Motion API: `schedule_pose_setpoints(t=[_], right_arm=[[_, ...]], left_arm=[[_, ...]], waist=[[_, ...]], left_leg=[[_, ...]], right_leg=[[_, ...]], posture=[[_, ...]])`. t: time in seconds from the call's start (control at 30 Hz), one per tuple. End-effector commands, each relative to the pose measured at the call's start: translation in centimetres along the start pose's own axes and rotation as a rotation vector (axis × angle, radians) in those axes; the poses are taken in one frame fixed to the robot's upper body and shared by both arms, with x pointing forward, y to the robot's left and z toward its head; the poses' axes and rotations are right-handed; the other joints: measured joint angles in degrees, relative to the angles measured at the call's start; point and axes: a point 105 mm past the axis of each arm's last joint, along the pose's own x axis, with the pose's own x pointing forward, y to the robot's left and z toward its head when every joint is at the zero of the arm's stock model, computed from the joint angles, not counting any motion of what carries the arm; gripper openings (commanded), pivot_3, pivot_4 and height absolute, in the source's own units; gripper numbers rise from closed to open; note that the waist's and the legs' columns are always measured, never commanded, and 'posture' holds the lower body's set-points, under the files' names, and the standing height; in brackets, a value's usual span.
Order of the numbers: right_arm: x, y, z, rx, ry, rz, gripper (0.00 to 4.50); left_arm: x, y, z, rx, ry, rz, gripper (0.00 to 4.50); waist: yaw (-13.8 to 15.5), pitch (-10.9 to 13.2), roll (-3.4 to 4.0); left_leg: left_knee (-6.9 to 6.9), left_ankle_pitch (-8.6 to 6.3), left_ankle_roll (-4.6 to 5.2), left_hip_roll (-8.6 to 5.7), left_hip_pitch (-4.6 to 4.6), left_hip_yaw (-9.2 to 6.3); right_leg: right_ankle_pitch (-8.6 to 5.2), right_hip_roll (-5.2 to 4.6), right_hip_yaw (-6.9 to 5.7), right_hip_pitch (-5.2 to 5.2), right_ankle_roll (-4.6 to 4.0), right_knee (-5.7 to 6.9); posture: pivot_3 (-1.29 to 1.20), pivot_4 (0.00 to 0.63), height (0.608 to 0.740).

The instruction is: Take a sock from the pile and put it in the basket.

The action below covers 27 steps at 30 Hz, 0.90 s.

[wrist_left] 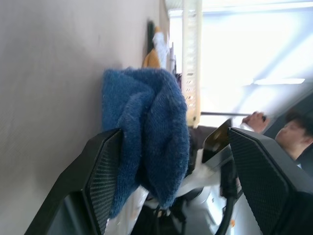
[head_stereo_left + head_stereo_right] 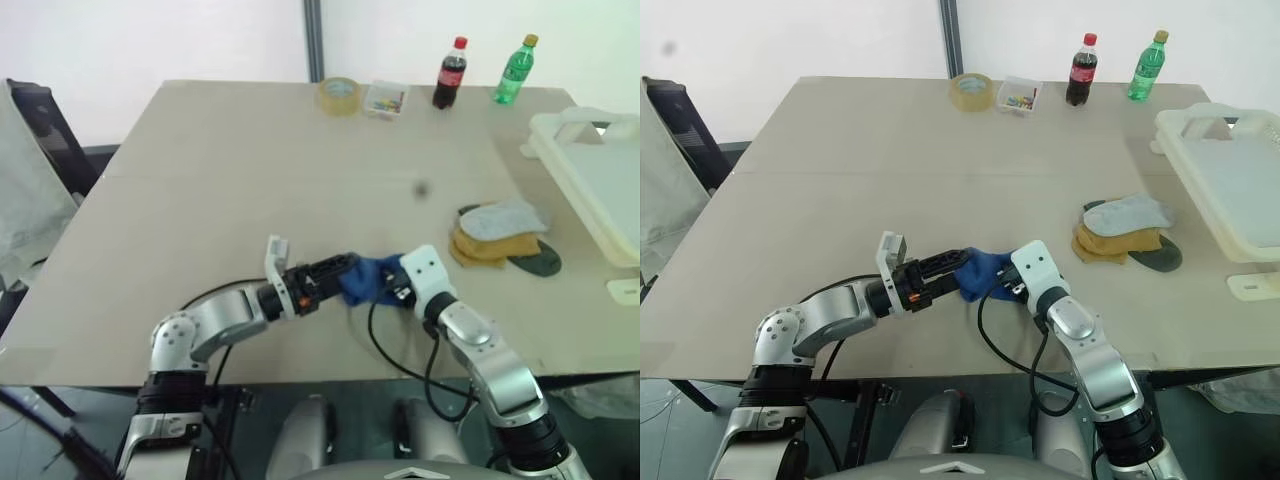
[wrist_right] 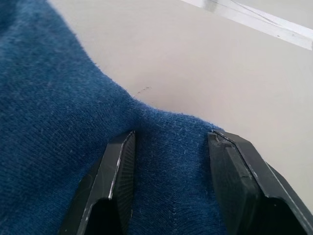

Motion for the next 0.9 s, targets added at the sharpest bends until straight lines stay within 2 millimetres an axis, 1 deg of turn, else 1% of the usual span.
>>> schedule_pose_setpoints(t=[0.03,0.2,0.37,0.53,0.63,0.8,0.9], right_arm=[[-0.3,-1.1,-2.0,-0.017,0.081,-0.047,2.39],[-0.7,-1.6,-1.1,-0.061,0.068,-0.051,2.39],[-1.8,-1.9,-0.1,-0.071,0.087,-0.010,2.39],[-3.3,-3.2,0.9,-0.111,0.112,-0.005,2.39],[-4.6,-4.5,1.7,-0.084,0.121,-0.019,2.39],[-6.4,-6.6,2.3,-0.039,0.134,-0.071,2.39],[-7.3,-7.1,2.7,0.028,0.116,-0.066,2.39]], left_arm=[[0.6,-1.9,0.6,-0.001,-0.025,-0.091,3.68],[2.0,-2.7,0.0,-0.030,-0.012,-0.149,3.68],[3.4,-3.6,-0.8,-0.042,0.023,-0.191,3.68],[4.2,-3.8,-0.8,-0.060,0.028,-0.198,3.68],[4.5,-3.7,-0.9,-0.065,0.035,-0.201,3.68],[5.1,-3.8,-1.0,-0.075,0.039,-0.208,3.68],[5.4,-3.9,-1.2,-0.081,0.046,-0.215,3.68]], waist=[[0.0,0.0,-0.01],[0.1,0.1,-0.02],[0.1,0.1,-0.04],[0.0,0.2,-0.05],[0.1,0.2,-0.07],[0.1,0.3,-0.06],[0.1,0.3,-0.06]], left_leg=[[0.00,0.00,0.00,0.00,0.00,0.00],[0.00,0.00,0.01,-0.03,-0.06,-0.03],[0.00,0.00,0.03,-0.05,-0.16,-0.08],[-0.01,0.00,0.04,-0.07,-0.24,-0.15],[-0.01,0.01,0.04,-0.08,-0.30,-0.22],[0.00,0.01,0.04,-0.08,-0.49,-0.41],[0.02,0.02,0.04,-0.11,-0.73,-0.56]], right_leg=[[0.00,0.00,-0.01,0.00,0.00,0.00],[0.00,0.01,-0.05,0.00,0.00,-0.06],[0.00,0.03,-0.12,0.03,0.00,-0.15],[0.00,0.06,-0.21,0.03,0.00,-0.25],[0.00,0.07,-0.28,0.02,0.00,-0.26],[0.00,0.08,-0.47,-0.03,0.00,-0.32],[0.00,0.10,-0.61,-0.16,0.00,-0.37]], posture=[[0.00,0.150,0.740],[0.00,0.150,0.740],[0.00,0.150,0.740],[0.00,0.150,0.740],[0.00,0.150,0.740],[0.00,0.150,0.740],[0.00,0.150,0.740]])
